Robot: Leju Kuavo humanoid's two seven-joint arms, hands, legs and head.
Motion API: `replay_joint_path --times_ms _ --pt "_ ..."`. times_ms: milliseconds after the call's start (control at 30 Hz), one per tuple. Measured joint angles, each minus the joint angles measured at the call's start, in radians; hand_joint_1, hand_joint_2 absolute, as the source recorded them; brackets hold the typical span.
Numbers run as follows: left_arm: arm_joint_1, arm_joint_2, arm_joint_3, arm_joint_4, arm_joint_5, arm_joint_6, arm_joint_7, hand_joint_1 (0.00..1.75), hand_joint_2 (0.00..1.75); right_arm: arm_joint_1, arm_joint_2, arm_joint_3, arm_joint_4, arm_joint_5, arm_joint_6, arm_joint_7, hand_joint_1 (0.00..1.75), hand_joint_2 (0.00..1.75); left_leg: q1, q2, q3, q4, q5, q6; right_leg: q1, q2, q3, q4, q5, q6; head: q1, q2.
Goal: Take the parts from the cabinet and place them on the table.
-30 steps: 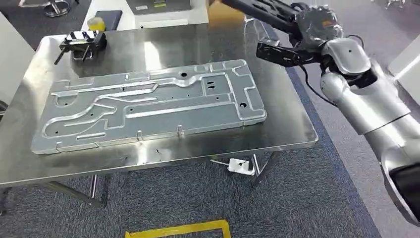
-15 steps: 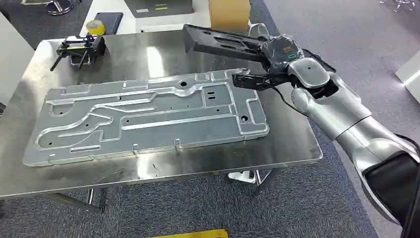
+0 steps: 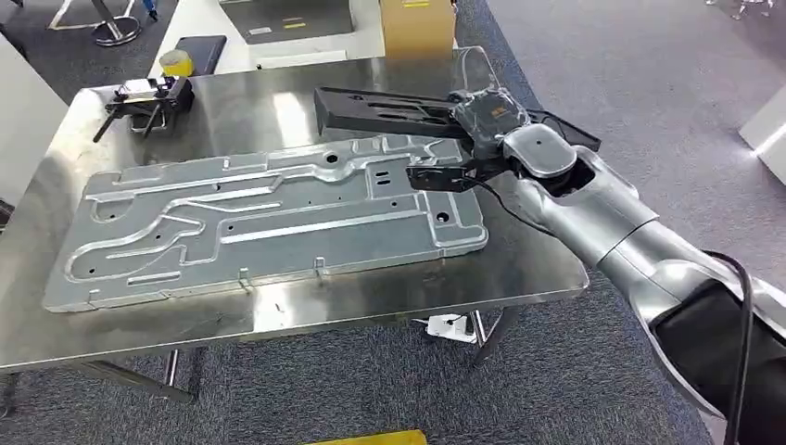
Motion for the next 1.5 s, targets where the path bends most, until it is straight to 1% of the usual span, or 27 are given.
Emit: replay_joint_path --times_ms 133,533,567,600,633,667,767,800,833,867,933,967,1000,1033,1067,1100,1133,1167,1200,1267,1300,1333,1367,1400,1433,1467,1500 --pt "0.000 0.000 0.000 0.000 0.000 0.000 0.000 0.00 1.75 -0.024 0.008 0.010 0.001 0.000 0.001 -0.001 1.75 1.75 0.000 0.000 0.002 0.000 0.002 -0.004 0.001 -0.001 0.005 -0.003 0.002 0.000 0.000 0.000" --pt "0.000 0.000 -0.012 0.000 0.017 0.000 0.012 0.00 1.75 -0.042 0.028 0.026 0.002 -0.007 0.011 -0.017 1.75 1.75 -0.002 -0.001 0.005 0.003 -0.001 -0.002 -0.002 -0.002 0.018 -0.017 0.006 0.004 0.000 0.000" --pt "0.001 0.005 -0.014 0.000 0.019 0.000 0.012 0.00 1.75 -0.044 0.030 0.027 0.002 -0.009 0.012 -0.017 1.75 1.75 -0.005 -0.002 0.006 0.007 -0.002 0.010 -0.006 -0.002 0.020 -0.026 0.011 0.013 0.000 0.000" --pt "-0.001 0.005 -0.015 0.000 0.019 0.000 0.012 0.00 1.75 -0.046 0.033 0.028 0.000 -0.011 0.013 -0.018 1.75 1.75 -0.003 0.002 0.020 -0.020 0.009 0.023 -0.001 0.000 0.030 -0.039 0.015 0.019 -0.003 0.000" --pt "0.000 0.005 -0.016 0.000 0.022 0.000 0.011 0.00 1.75 -0.045 0.032 0.028 0.001 -0.013 0.014 -0.018 1.75 1.75 0.012 0.005 0.038 -0.049 0.022 0.027 -0.001 -0.003 0.025 -0.035 0.008 0.019 0.003 0.000" --pt "-0.001 0.005 -0.016 0.000 0.022 0.000 0.010 0.00 1.75 -0.051 0.032 0.028 0.001 -0.016 0.016 -0.018 1.75 1.75 0.011 0.007 0.051 -0.064 0.026 0.026 -0.001 -0.005 0.018 -0.017 -0.002 0.024 0.006 0.000" --pt "-0.001 0.005 -0.024 0.000 0.026 0.000 0.015 0.00 1.75 -0.058 0.034 0.036 0.001 -0.018 0.019 -0.022 1.75 1.75 0.017 0.009 0.057 -0.065 0.021 0.025 -0.013 -0.005 -0.094 0.205 -0.093 0.043 0.010 0.000" --pt "-0.001 0.004 -0.030 0.000 0.029 0.000 0.015 0.00 1.75 -0.054 0.034 0.039 0.001 -0.019 0.021 -0.024 1.75 1.75 0.022 0.007 0.059 -0.061 0.017 0.021 -0.019 -0.006 -0.119 0.247 -0.095 0.049 0.010 0.000" --pt "-0.001 0.003 -0.032 0.000 0.030 0.000 0.015 0.00 1.75 -0.049 0.034 0.042 0.002 -0.019 0.022 -0.025 1.75 1.75 0.030 0.001 0.060 -0.055 0.012 0.014 -0.026 -0.006 -0.122 0.242 -0.075 0.056 0.010 0.000" --pt "-0.001 0.001 -0.033 0.000 0.032 0.000 0.015 0.00 1.75 -0.047 0.034 0.043 0.003 -0.019 0.022 -0.025 1.75 1.75 0.039 -0.004 0.061 -0.047 0.004 0.005 -0.033 -0.006 -0.103 0.191 -0.035 0.065 0.010 0.000" --pt "0.000 0.000 -0.033 0.000 0.035 0.000 0.014 0.00 1.75 -0.049 0.034 0.043 0.003 -0.021 0.021 -0.025 1.75 1.75 0.059 -0.015 0.061 -0.020 -0.021 -0.022 -0.052 -0.003 -0.032 0.027 0.054 0.089 0.010 0.000" --pt "0.003 0.004 -0.034 0.001 0.036 0.000 0.014 0.00 1.75 -0.045 0.034 0.044 0.005 -0.022 0.021 -0.025 1.75 1.75 0.061 -0.019 0.054 -0.016 -0.031 -0.036 -0.046 0.022 -0.024 0.014 0.026 0.101 0.010 0.000" --pt "0.000 0.003 -0.034 0.001 0.039 0.000 0.014 0.00 1.75 -0.045 0.036 0.047 0.005 -0.023 0.022 -0.026 1.75 1.75 0.066 -0.022 0.053 -0.012 -0.029 -0.045 -0.042 0.036 -0.004 -0.015 0.031 0.087 0.009 0.000" --pt "0.000 0.001 -0.034 0.001 0.041 0.000 0.013 0.00 1.75 -0.041 0.036 0.050 0.006 -0.023 0.023 -0.026 1.75 1.75 0.071 -0.027 0.052 -0.031 -0.013 -0.054 -0.033 0.030 0.002 -0.025 0.030 0.070 0.008 0.000" --pt "-0.002 -0.003 -0.035 0.001 0.043 0.000 0.012 0.00 1.75 -0.041 0.034 0.051 0.008 -0.024 0.023 -0.026 1.75 1.75 0.074 -0.030 0.055 -0.043 -0.010 -0.060 -0.025 0.027 0.001 -0.024 0.031 0.061 0.013 0.000" --pt "-0.001 -0.003 -0.035 0.001 0.044 0.000 0.012 0.00 1.75 -0.040 0.034 0.052 0.009 -0.024 0.022 -0.024 1.75 1.75 0.076 -0.037 0.063 -0.055 -0.009 -0.070 -0.026 0.020 0.001 -0.026 0.030 0.051 0.007 0.000" --pt "0.000 -0.003 -0.035 0.001 0.045 0.000 0.012 0.00 1.75 -0.040 0.036 0.052 0.009 -0.024 0.022 -0.023 1.75 1.75 0.078 -0.036 0.063 -0.060 -0.018 -0.070 -0.036 0.010 0.024 -0.054 0.028 0.038 -0.001 0.000" --pt "0.002 -0.003 -0.035 0.001 0.050 0.000 0.013 0.00 1.75 -0.041 0.038 0.052 0.009 -0.024 0.022 -0.023 1.75 1.75 0.072 -0.005 0.056 -0.031 -0.026 -0.068 -0.034 0.007 0.035 -0.062 0.027 0.029 0.000 0.000" --pt "-0.001 -0.003 -0.035 0.001 0.050 0.000 0.013 0.00 1.75 -0.041 0.039 0.052 0.009 -0.025 0.021 -0.023 1.75 1.75 0.067 0.011 0.021 0.039 -0.055 -0.064 -0.034 0.000 0.045 -0.068 0.023 0.022 -0.014 0.000" --pt "-0.004 -0.003 -0.038 0.001 0.053 0.000 0.012 0.00 1.75 -0.032 0.039 0.054 0.011 -0.027 0.023 -0.023 1.75 1.75 0.056 0.013 -0.080 0.220 -0.116 -0.062 -0.032 -0.014 0.061 -0.072 0.013 0.013 -0.017 0.000" --pt "-0.003 -0.003 -0.044 0.001 0.054 0.000 0.012 0.00 1.75 -0.023 0.039 0.056 0.011 -0.027 0.023 -0.023 1.75 1.75 0.053 0.013 -0.121 0.279 -0.121 -0.061 -0.031 -0.020 0.069 -0.068 0.004 0.011 -0.017 0.000" --pt "-0.002 -0.004 -0.047 0.001 0.055 0.000 0.013 0.00 1.75 -0.016 0.039 0.058 0.012 -0.027 0.024 -0.023 1.75 1.75 0.052 0.014 -0.139 0.288 -0.101 -0.060 -0.030 -0.025 0.075 -0.065 -0.004 0.012 -0.017 0.000" --pt "0.001 -0.004 -0.049 0.001 0.055 0.000 0.014 0.00 1.75 -0.012 0.039 0.061 0.012 -0.028 0.026 -0.026 1.75 1.75 0.052 0.015 -0.138 0.256 -0.059 -0.058 -0.030 -0.031 0.082 -0.058 -0.014 0.013 -0.017 0.000" --pt "0.001 -0.003 -0.050 0.001 0.056 0.000 0.014 0.00 1.75 -0.012 0.039 0.063 0.012 -0.028 0.026 -0.026 1.75 1.75 0.052 0.019 -0.121 0.192 -0.002 -0.056 -0.032 -0.036 0.088 -0.049 -0.026 0.017 -0.018 0.000" --pt "0.001 -0.003 -0.051 0.001 0.058 0.000 0.014 0.00 1.75 -0.016 0.041 0.063 0.012 -0.030 0.027 -0.026 1.75 1.75 0.052 0.032 -0.092 0.099 0.067 -0.053 -0.034 -0.041 0.094 -0.039 -0.039 0.025 -0.018 0.000" --pt "0.001 -0.003 -0.052 0.001 0.063 0.000 0.014 0.00 1.75 -0.020 0.041 0.063 0.012 -0.031 0.027 -0.026 1.75 1.75 0.048 0.060 -0.077 0.053 0.079 -0.055 -0.034 -0.046 0.098 -0.030 -0.050 0.033 -0.017 0.000" --pt "0.001 -0.005 -0.053 0.001 0.064 0.000 0.013 0.00 1.75 -0.026 0.041 0.063 0.012 -0.033 0.028 -0.026 1.75 1.75 0.030 0.078 -0.078 0.054 0.071 -0.051 -0.019 -0.047 0.092 -0.020 -0.056 0.043 -0.025 0.000"
